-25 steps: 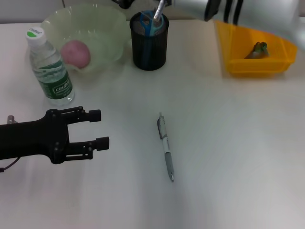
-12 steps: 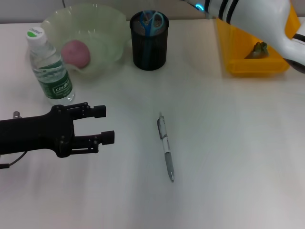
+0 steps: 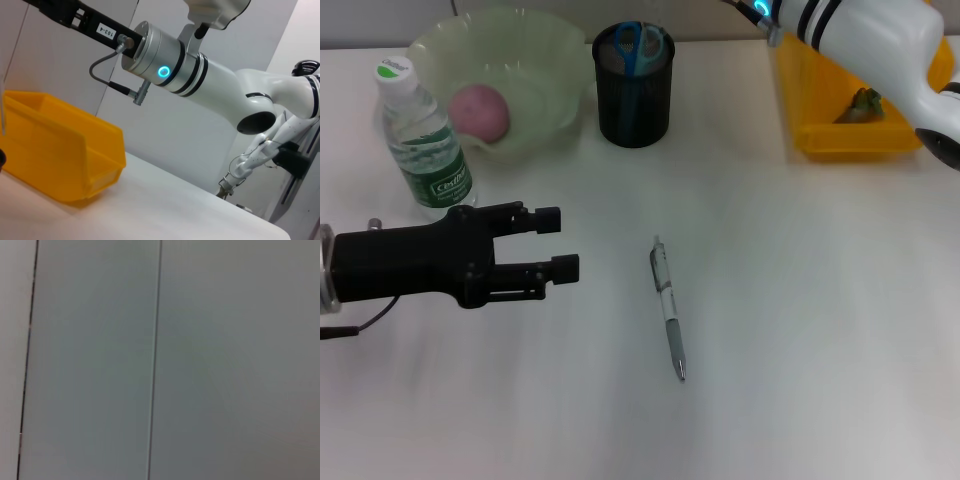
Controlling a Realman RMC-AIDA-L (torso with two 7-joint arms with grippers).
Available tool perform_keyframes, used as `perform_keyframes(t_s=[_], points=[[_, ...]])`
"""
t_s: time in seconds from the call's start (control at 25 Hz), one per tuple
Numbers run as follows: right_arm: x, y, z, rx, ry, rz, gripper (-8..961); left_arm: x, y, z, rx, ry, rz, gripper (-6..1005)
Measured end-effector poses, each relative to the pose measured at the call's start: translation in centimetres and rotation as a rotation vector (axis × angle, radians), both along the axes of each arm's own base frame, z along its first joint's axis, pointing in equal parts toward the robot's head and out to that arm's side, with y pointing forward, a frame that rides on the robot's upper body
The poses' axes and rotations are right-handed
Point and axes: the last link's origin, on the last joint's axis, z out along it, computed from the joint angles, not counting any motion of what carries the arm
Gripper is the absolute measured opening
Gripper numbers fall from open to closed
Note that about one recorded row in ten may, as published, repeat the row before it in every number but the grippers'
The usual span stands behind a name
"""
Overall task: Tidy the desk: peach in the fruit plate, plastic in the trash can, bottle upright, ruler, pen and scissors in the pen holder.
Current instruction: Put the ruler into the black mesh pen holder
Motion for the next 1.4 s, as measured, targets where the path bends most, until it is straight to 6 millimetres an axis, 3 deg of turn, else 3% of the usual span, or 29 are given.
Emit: perform_keyframes(t_s=[0.48,1.4], points=[[0.3,0.7,0.0,-0.002,0.014,-0.068,383,1.6,0.8,-1.4,-0.008,-0.022,-0.008,784],[-1.3,0.7,-0.4,-0.011,-0.018,-0.006,392,1.9,1.0,-1.8,0.000,-0.029,-0.010,784]])
